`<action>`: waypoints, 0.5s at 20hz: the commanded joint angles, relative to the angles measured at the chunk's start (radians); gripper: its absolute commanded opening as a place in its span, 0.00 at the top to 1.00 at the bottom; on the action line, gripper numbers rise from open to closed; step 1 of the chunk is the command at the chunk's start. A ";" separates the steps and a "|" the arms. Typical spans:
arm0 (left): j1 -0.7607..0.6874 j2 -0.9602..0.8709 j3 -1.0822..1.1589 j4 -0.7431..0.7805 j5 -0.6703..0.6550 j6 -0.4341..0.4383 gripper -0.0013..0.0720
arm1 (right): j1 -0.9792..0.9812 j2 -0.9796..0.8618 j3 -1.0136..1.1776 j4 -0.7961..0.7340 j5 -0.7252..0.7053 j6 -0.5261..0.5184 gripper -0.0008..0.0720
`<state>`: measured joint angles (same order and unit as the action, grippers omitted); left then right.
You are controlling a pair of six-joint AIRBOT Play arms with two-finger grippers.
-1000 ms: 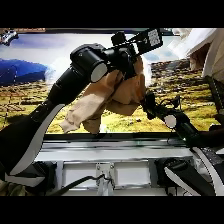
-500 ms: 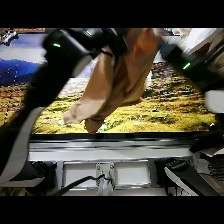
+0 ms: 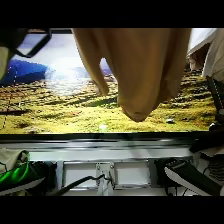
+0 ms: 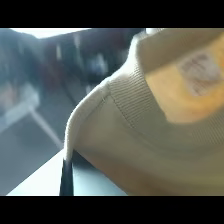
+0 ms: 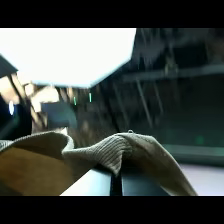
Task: Fold the clothes and pants, and hang the long-sleeved shirts on hangers.
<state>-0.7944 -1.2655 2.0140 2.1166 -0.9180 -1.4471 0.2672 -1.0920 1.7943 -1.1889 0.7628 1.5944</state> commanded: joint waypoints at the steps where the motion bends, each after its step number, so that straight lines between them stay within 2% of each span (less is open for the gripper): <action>1: 0.084 0.001 -0.116 0.011 -0.314 -0.124 0.97 | 0.010 -0.174 0.042 0.012 0.354 -0.015 0.95; 3: 0.151 0.000 -0.227 -0.008 -0.401 -0.153 0.97 | 0.051 -0.286 0.041 0.014 0.475 -0.015 0.95; 7: 0.269 0.000 -0.458 -0.023 -0.393 -0.175 0.97 | 0.163 -0.463 0.041 -0.006 0.667 -0.017 0.95; 8: 0.301 0.000 -0.503 -0.034 -0.384 -0.206 0.97 | 0.190 -0.495 0.041 -0.028 0.698 -0.018 0.95; 10: 0.345 0.000 -0.558 -0.146 -0.374 -0.214 0.97 | 0.235 -0.534 0.041 -0.059 0.665 -0.018 0.95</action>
<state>-0.5209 -1.2659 1.5639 2.0697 -1.2770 -1.6226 0.4389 -1.5448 1.8332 -1.2091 1.3529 1.5787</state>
